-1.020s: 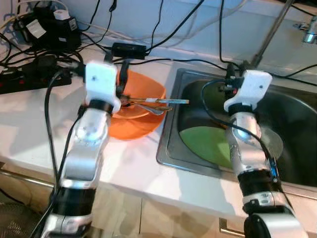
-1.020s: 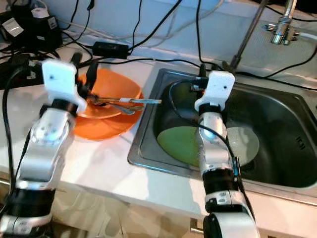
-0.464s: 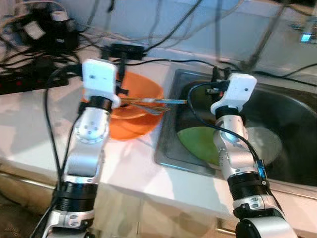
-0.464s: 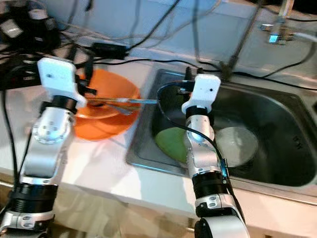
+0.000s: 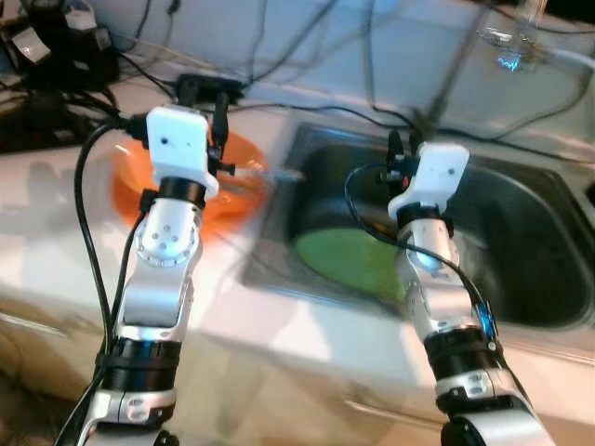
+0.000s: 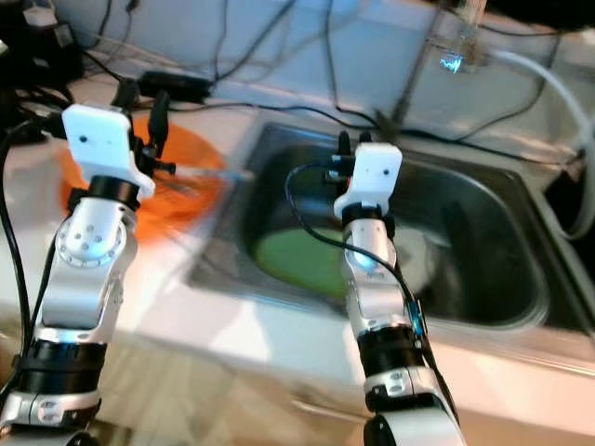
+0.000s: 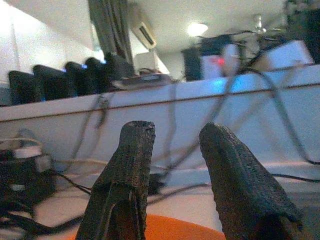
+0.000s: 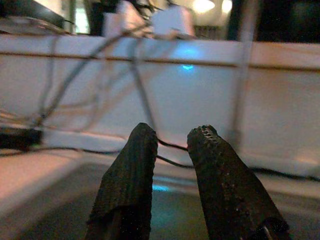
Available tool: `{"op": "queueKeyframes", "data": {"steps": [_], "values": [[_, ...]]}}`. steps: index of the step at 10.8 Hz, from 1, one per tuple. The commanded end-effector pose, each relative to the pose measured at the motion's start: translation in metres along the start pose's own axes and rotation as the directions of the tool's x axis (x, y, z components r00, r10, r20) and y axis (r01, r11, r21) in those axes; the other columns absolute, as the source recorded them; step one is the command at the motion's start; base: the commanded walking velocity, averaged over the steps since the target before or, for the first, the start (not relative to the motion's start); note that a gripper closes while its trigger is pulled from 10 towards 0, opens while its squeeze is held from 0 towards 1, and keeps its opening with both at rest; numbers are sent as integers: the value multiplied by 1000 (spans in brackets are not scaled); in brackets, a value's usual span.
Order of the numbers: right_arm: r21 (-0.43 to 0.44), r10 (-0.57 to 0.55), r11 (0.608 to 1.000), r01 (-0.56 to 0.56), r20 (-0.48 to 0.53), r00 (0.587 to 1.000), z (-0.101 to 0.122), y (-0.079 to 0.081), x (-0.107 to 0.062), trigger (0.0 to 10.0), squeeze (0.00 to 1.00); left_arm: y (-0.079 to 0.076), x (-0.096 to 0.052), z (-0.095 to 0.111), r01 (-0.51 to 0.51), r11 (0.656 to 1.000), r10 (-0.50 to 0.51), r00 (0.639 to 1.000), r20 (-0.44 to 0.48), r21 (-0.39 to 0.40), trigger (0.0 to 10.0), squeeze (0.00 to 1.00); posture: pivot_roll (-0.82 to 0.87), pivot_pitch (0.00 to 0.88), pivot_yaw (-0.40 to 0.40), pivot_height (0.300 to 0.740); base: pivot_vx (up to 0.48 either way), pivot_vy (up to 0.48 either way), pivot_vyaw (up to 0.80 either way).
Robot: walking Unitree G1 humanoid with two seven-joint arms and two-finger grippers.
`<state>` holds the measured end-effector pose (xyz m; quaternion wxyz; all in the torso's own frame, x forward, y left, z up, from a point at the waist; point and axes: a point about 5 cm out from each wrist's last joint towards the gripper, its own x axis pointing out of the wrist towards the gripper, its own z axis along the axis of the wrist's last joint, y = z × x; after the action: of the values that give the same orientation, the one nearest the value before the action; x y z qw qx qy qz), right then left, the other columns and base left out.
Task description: Kitchen organization
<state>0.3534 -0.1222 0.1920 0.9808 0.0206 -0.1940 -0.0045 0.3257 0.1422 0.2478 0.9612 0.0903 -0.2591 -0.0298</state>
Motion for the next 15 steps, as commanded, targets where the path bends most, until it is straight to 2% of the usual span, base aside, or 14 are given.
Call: {"op": "queueKeyframes", "data": {"steps": [1, 4, 5, 8, 12, 14, 15], "values": [[-11, -13, 1000, 13, 7, 1000, 3, -6, 2, 10000, 0, -7, 1, 5, 19, 1000, -19, 1000, 23, -14, 10000, 0, 262, 35, -69, 740, 0, 0, 0], [-17, 0, 1000, 0, -4, 1000, 1, -5, -1, 10000, 0, -1, 0, 18, 14, 1000, -14, 998, 59, -2, 10000, 0, 260, 38, -69, 740, 0, 0, 0], [-12, 0, 1000, 0, -15, 1000, -1, -6, -1, 10000, 0, 0, -5, 20, 36, 999, -38, 997, 63, 35, 10000, 0, 267, 42, -69, 740, 0, 0, 0], [-11, 15, 1000, -15, -42, 999, -5, -2, -2, 10000, 0, 0, -9, 13, 33, 999, -34, 999, 20, 39, 10000, 0, 271, 45, -73, 740, 0, 0, 335], [-3, 15, 1000, -15, -54, 998, -7, -1, -3, 10000, 0, -3, -10, 9, 53, 998, -52, 999, -11, 30, 10000, 0, 270, 41, -68, 740, 0, 0, 0], [-4, 18, 1000, -18, -65, 998, -9, 0, -3, 10000, 0, -5, -11, 5, 86, 996, -85, 996, -33, 16, 10000, 0, 269, 39, -65, 740, 0, 0, 0], [-7, 18, 1000, -19, -72, 997, -10, 0, -3, 10000, 0, -9, -19, -3, 133, 991, -131, 989, -65, 30, 10000, 0, 271, 41, -63, 740, 0, 0, 0]]}}
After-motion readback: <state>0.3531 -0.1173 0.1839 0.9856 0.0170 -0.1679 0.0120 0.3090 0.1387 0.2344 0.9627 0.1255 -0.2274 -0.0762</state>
